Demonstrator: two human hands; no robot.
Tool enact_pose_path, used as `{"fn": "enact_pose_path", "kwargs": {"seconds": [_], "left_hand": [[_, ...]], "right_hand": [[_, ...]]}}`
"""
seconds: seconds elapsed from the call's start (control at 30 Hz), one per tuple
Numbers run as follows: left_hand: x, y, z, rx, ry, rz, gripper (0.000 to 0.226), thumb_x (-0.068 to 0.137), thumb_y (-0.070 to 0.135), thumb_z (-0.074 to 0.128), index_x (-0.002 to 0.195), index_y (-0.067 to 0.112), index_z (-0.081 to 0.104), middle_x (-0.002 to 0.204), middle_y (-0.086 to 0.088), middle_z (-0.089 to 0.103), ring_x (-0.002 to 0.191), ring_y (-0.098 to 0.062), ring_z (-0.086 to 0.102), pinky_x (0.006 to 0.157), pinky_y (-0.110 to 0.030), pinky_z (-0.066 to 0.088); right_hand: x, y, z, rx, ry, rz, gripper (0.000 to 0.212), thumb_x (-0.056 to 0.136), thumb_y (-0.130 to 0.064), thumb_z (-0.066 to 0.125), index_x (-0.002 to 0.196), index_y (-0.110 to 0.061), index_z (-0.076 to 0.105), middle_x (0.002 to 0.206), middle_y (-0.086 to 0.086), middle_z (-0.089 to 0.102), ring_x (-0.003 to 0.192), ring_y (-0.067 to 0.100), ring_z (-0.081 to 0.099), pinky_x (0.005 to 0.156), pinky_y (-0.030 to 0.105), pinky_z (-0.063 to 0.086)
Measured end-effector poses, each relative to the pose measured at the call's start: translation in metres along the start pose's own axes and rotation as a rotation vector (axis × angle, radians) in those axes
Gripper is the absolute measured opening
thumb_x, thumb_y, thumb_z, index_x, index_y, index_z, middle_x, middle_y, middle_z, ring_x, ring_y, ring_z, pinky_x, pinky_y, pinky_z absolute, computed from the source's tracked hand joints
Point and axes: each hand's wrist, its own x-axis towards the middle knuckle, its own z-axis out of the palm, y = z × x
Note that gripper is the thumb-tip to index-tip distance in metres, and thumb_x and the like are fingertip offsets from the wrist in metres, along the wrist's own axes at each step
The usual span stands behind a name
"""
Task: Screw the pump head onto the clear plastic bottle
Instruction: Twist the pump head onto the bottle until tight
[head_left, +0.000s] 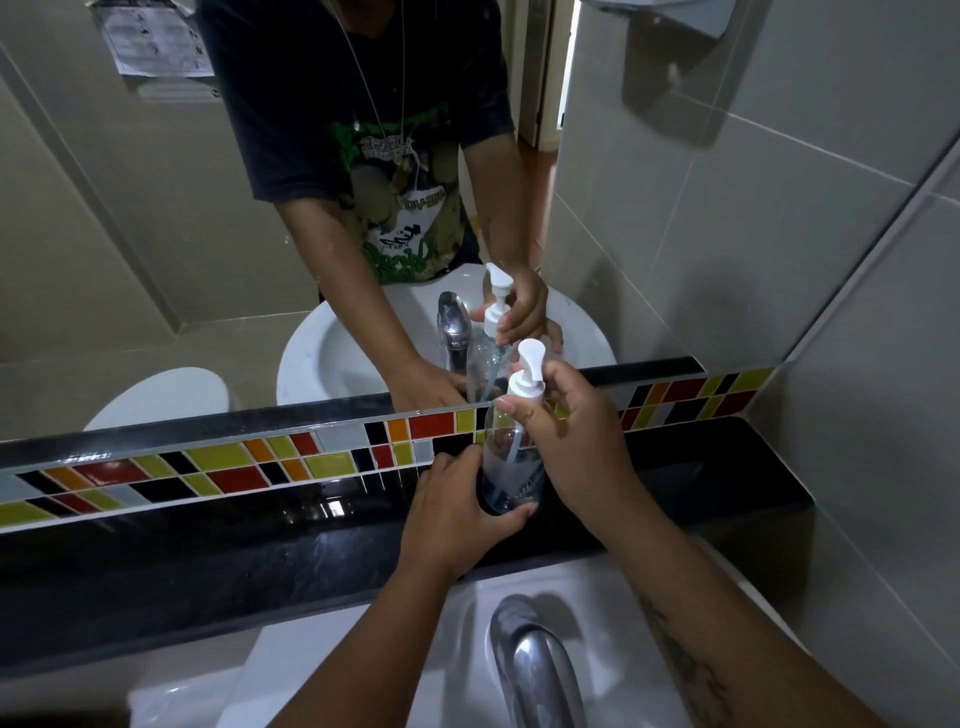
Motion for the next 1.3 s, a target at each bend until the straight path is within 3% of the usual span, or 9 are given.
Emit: {"fn": "enact_pose_path", "kwargs": {"seconds": [0.23, 0.43, 0.6, 0.8, 0.93, 1.07, 1.17, 1.3], "left_hand": [[-0.001, 0.002, -0.001, -0.003, -0.007, -0.004, 0.068, 0.067, 0.064, 0.077, 0.127, 0.043, 0.051, 0.112, 0.01, 0.052, 0.112, -0.017, 0.053, 0.093, -0.035, 0.051], [-0.001, 0.001, 0.0, 0.027, -0.045, -0.021, 0.074, 0.067, 0.071, 0.075, 0.13, 0.044, 0.047, 0.118, 0.006, 0.051, 0.117, -0.02, 0.051, 0.093, -0.034, 0.05], [0.001, 0.0, -0.001, 0.024, -0.064, -0.026, 0.071, 0.066, 0.076, 0.074, 0.124, 0.043, 0.05, 0.118, 0.005, 0.052, 0.115, -0.02, 0.051, 0.093, -0.036, 0.052], [0.0, -0.001, -0.002, 0.001, -0.087, -0.031, 0.075, 0.061, 0.075, 0.065, 0.126, 0.04, 0.053, 0.117, 0.004, 0.051, 0.116, -0.022, 0.05, 0.092, -0.036, 0.05], [0.003, -0.002, -0.005, -0.035, -0.108, -0.024, 0.068, 0.062, 0.071, 0.067, 0.123, 0.043, 0.055, 0.116, 0.003, 0.054, 0.113, -0.021, 0.049, 0.087, -0.034, 0.048], [0.004, -0.004, -0.004, -0.053, -0.098, -0.022, 0.068, 0.06, 0.073, 0.067, 0.121, 0.044, 0.055, 0.118, 0.003, 0.059, 0.115, -0.02, 0.053, 0.092, -0.041, 0.053], [0.004, -0.003, -0.003, -0.038, -0.09, -0.025, 0.075, 0.058, 0.076, 0.068, 0.123, 0.042, 0.053, 0.121, 0.003, 0.059, 0.117, -0.021, 0.054, 0.094, -0.044, 0.053], [0.006, -0.002, -0.002, -0.007, -0.094, -0.034, 0.085, 0.052, 0.086, 0.065, 0.124, 0.042, 0.053, 0.12, 0.003, 0.061, 0.116, -0.02, 0.053, 0.095, -0.042, 0.051]], "right_hand": [[0.003, -0.007, -0.016, 0.123, -0.178, 0.15, 0.037, 0.091, -0.027, 0.063, 0.127, -0.028, 0.059, 0.116, -0.01, 0.069, 0.104, 0.006, 0.066, 0.091, 0.031, 0.056], [0.001, -0.004, -0.012, 0.094, -0.124, 0.126, 0.028, 0.087, -0.027, 0.067, 0.114, -0.032, 0.061, 0.112, -0.01, 0.068, 0.103, 0.008, 0.065, 0.09, 0.033, 0.057], [-0.003, -0.001, -0.004, 0.032, -0.036, 0.037, 0.02, 0.087, -0.026, 0.067, 0.104, -0.033, 0.058, 0.096, -0.021, 0.066, 0.094, 0.001, 0.065, 0.08, 0.02, 0.056], [-0.007, 0.001, 0.009, -0.015, 0.123, -0.005, 0.02, 0.084, -0.026, 0.071, 0.097, -0.026, 0.056, 0.101, -0.004, 0.067, 0.098, 0.016, 0.064, 0.084, 0.038, 0.056], [-0.01, -0.003, 0.021, -0.045, 0.232, -0.032, 0.023, 0.083, -0.027, 0.073, 0.094, -0.027, 0.053, 0.093, -0.017, 0.058, 0.098, 0.018, 0.061, 0.085, 0.042, 0.054], [-0.005, -0.001, 0.021, -0.056, 0.193, -0.019, 0.026, 0.081, -0.035, 0.073, 0.098, -0.022, 0.058, 0.103, -0.002, 0.066, 0.102, 0.024, 0.062, 0.085, 0.046, 0.054], [-0.003, 0.001, 0.016, -0.06, 0.129, 0.045, 0.031, 0.077, -0.043, 0.072, 0.1, -0.031, 0.057, 0.109, 0.002, 0.065, 0.103, 0.022, 0.062, 0.086, 0.045, 0.055], [-0.004, -0.006, 0.012, -0.02, 0.052, 0.083, 0.038, 0.076, -0.032, 0.079, 0.105, -0.023, 0.056, 0.111, 0.0, 0.067, 0.103, 0.016, 0.064, 0.088, 0.039, 0.056]]}}
